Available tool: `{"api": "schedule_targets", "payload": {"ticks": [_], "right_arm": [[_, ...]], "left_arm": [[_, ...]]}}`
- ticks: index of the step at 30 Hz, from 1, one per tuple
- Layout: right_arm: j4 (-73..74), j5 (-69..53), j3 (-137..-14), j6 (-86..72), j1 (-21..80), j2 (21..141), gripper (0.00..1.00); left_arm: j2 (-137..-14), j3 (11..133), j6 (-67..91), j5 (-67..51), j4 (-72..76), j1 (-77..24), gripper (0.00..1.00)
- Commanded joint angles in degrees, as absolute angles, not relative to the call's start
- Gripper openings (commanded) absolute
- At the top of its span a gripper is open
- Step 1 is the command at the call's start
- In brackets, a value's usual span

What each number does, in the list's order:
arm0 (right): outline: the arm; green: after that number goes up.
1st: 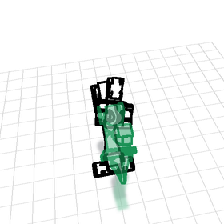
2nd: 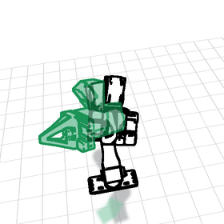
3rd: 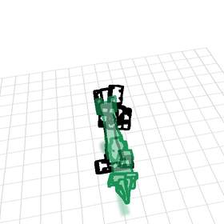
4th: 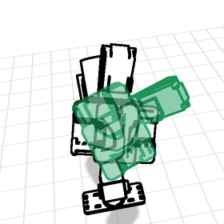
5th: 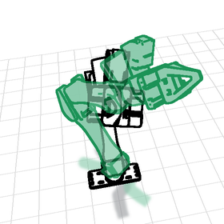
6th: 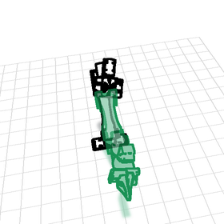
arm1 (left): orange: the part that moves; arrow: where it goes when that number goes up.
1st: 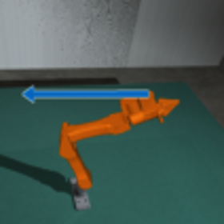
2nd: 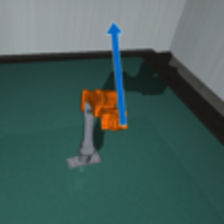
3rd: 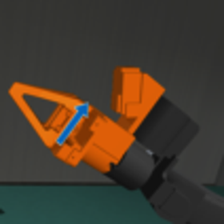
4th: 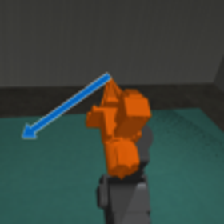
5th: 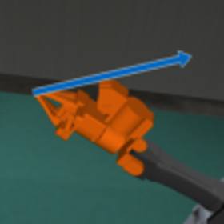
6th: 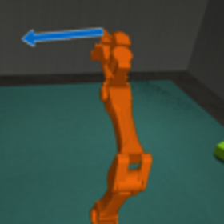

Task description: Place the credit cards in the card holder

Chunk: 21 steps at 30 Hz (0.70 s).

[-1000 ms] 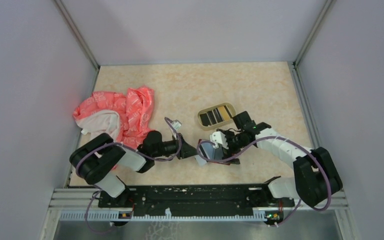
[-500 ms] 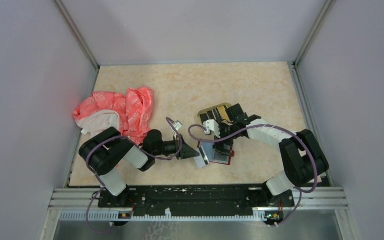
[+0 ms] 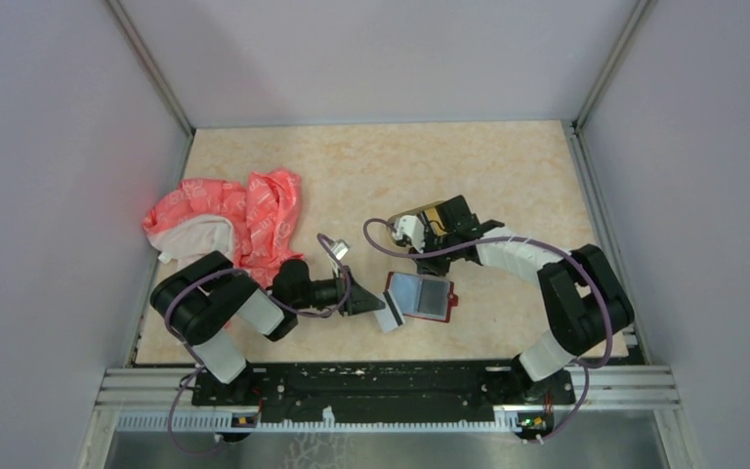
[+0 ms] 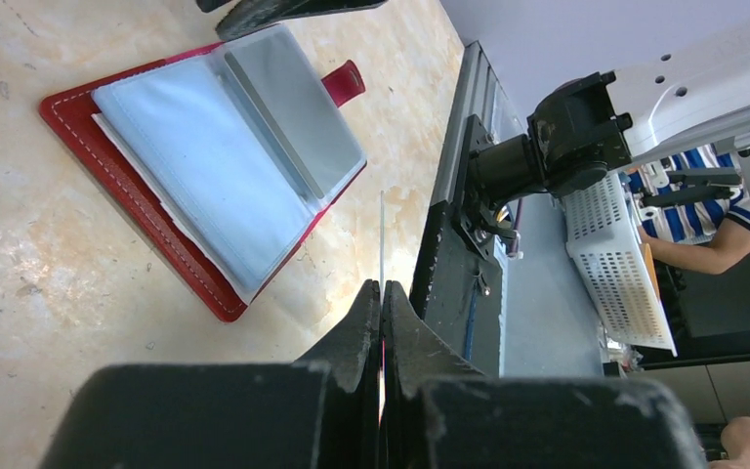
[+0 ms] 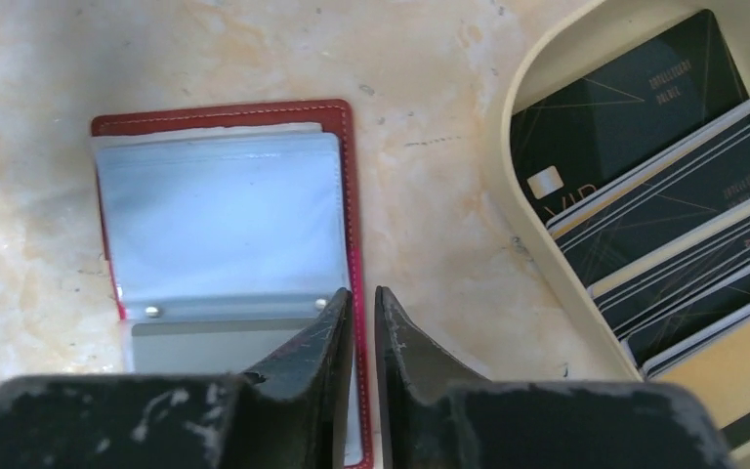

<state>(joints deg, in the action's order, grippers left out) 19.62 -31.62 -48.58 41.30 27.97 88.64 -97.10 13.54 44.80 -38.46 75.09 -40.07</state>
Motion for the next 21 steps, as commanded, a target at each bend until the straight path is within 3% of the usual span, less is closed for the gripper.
{"api": "schedule_targets", "payload": {"ticks": [1, 4, 9, 21], "right_arm": [[13.3, -23.5, -50.6, 35.1, 30.5, 89.7, 0.09], [11.2, -18.6, -50.1, 33.9, 33.2, 90.7, 0.03], [12.3, -16.5, -51.0, 32.9, 34.7, 93.2, 0.02], [19.1, -28.0, -51.8, 37.0, 38.1, 94.0, 0.01]], "left_arm": [[-98.0, 13.0, 45.5, -39.0, 80.6, -39.8, 0.00], [-98.9, 13.0, 45.9, -39.7, 82.1, -39.7, 0.00], [-98.7, 12.7, 46.1, -39.3, 82.3, -39.7, 0.00], [-99.2, 11.3, 50.4, -38.6, 84.6, -39.8, 0.00]]}}
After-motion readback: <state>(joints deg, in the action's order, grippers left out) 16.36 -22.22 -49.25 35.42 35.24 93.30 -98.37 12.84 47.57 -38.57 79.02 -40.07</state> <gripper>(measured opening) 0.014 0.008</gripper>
